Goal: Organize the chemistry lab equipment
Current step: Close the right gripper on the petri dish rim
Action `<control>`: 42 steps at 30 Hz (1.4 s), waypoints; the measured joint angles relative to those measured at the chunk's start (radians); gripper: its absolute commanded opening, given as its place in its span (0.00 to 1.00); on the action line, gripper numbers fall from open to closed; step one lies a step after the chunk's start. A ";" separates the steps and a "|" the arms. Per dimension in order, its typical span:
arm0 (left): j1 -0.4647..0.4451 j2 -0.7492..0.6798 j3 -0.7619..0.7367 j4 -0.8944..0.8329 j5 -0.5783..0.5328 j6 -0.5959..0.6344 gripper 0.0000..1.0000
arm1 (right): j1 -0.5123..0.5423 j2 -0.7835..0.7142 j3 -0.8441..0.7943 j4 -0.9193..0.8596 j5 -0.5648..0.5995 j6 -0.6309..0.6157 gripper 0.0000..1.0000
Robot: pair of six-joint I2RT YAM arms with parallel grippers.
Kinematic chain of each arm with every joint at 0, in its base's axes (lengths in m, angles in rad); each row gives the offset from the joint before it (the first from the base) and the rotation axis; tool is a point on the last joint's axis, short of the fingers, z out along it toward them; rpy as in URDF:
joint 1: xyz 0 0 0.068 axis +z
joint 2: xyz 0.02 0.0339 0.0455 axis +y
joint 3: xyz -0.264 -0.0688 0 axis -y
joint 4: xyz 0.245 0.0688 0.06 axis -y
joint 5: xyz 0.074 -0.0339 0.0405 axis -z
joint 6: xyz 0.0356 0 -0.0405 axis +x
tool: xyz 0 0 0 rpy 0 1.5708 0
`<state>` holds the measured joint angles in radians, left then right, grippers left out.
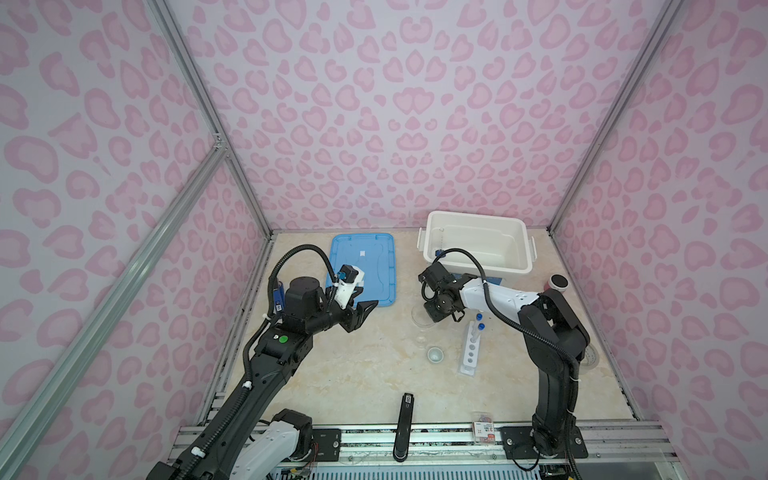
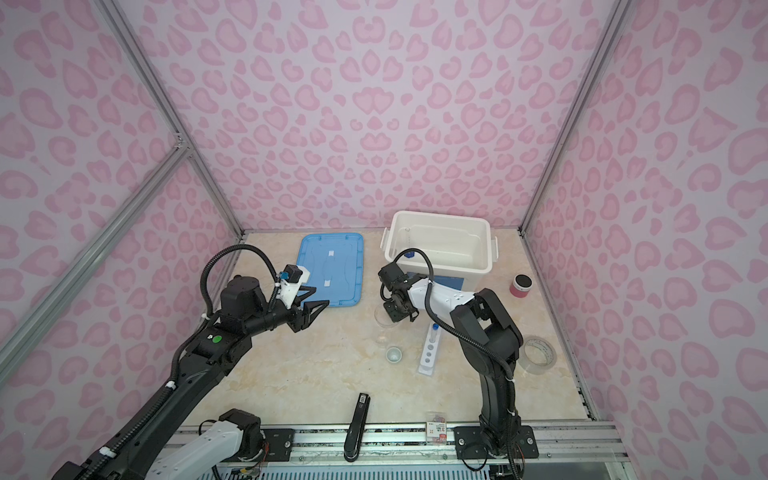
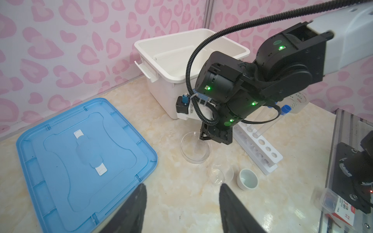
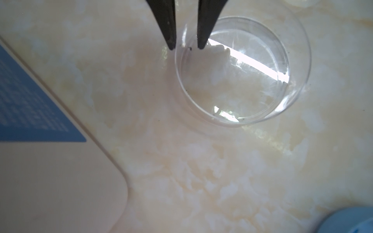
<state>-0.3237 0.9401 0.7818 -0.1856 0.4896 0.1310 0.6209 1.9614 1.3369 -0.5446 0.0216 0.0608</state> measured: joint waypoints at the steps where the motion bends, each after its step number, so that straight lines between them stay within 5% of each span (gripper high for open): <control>1: 0.000 0.002 0.000 0.000 0.000 0.000 0.59 | 0.000 0.002 0.000 0.000 0.000 0.000 0.18; 42: 0.000 -0.015 -0.001 0.000 0.000 0.000 0.59 | 0.014 -0.077 0.050 -0.064 0.004 0.025 0.06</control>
<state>-0.3237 0.9253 0.7811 -0.1856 0.4900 0.1310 0.6346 1.8839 1.3865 -0.6083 0.0254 0.0856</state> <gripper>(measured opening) 0.587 0.057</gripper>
